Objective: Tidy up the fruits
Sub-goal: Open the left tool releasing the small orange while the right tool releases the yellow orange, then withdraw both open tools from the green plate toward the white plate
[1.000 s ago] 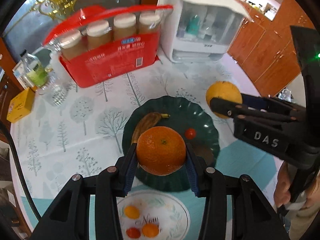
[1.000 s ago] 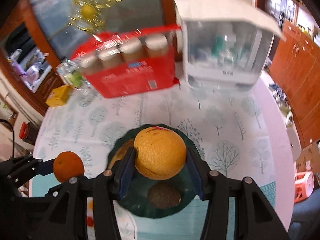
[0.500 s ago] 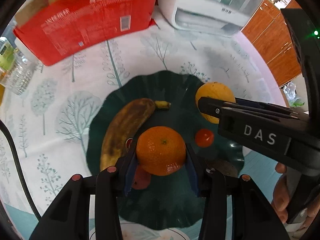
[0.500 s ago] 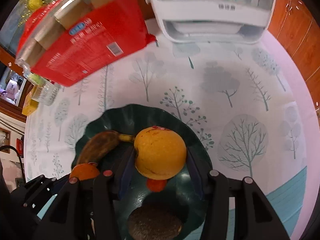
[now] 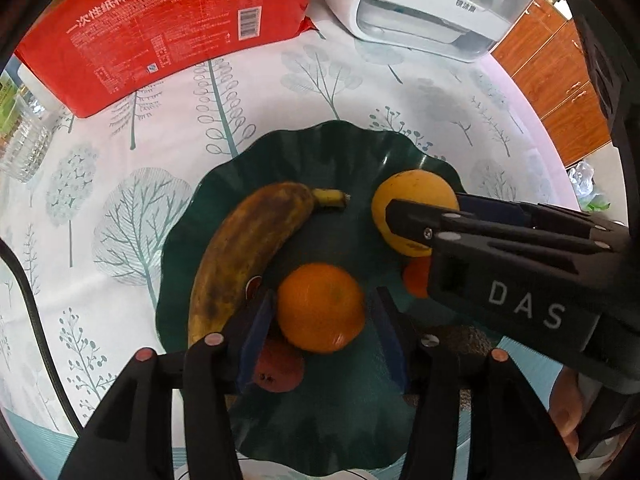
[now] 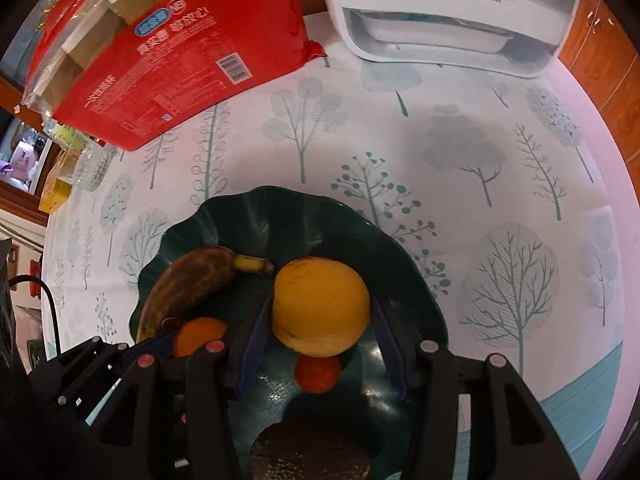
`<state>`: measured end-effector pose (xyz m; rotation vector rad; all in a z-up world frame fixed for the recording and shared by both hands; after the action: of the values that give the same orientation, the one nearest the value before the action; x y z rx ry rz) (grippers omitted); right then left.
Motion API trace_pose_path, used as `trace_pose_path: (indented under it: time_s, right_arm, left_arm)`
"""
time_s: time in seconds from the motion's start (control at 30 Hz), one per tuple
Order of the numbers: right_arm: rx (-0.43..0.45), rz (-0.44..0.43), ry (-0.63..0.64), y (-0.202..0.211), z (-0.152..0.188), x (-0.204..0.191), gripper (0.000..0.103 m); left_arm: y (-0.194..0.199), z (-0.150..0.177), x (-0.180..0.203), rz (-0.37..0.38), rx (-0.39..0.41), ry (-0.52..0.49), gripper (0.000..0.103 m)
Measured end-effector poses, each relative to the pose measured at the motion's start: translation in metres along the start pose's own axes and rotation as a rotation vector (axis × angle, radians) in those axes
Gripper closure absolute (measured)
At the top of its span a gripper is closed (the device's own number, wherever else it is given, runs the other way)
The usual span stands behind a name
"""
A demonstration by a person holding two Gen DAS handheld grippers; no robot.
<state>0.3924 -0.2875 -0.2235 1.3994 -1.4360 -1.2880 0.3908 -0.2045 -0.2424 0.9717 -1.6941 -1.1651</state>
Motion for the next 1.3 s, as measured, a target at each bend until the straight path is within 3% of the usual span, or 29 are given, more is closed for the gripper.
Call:
trace_pose_path:
  time_s: [0.5, 0.97, 1.3]
  right_arm:
    - [0.062, -0.033, -0.021, 0.047, 0.016, 0.000, 0.051]
    - [0.157, -0.057, 0.053, 0.117, 0.061, -0.031, 0.051]
    - [0.204, -0.089, 0.126, 0.151, 0.102, -0.058, 0.051]
  left_arm:
    - [0.065, 0.011, 0.005, 0.002, 0.077, -0.013, 0.050]
    - [0.150, 0.061, -0.016, -0.045, 0.175, 0.040, 0.050]
    - [0.186, 0.103, -0.032, -0.071, 0.231, 0.098, 0.042]
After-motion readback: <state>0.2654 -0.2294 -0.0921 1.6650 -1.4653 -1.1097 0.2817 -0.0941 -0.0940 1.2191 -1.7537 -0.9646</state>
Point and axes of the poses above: each gripper's, at about its wrist camera, not at the fingertips, and y roughly against the way its jaws point, x to its right, z to its underside, the point moved 8 cm from there along -y, roughly the way its jaws point, and after that the axes turned 2 degrees about z, right-handed, at the moved point
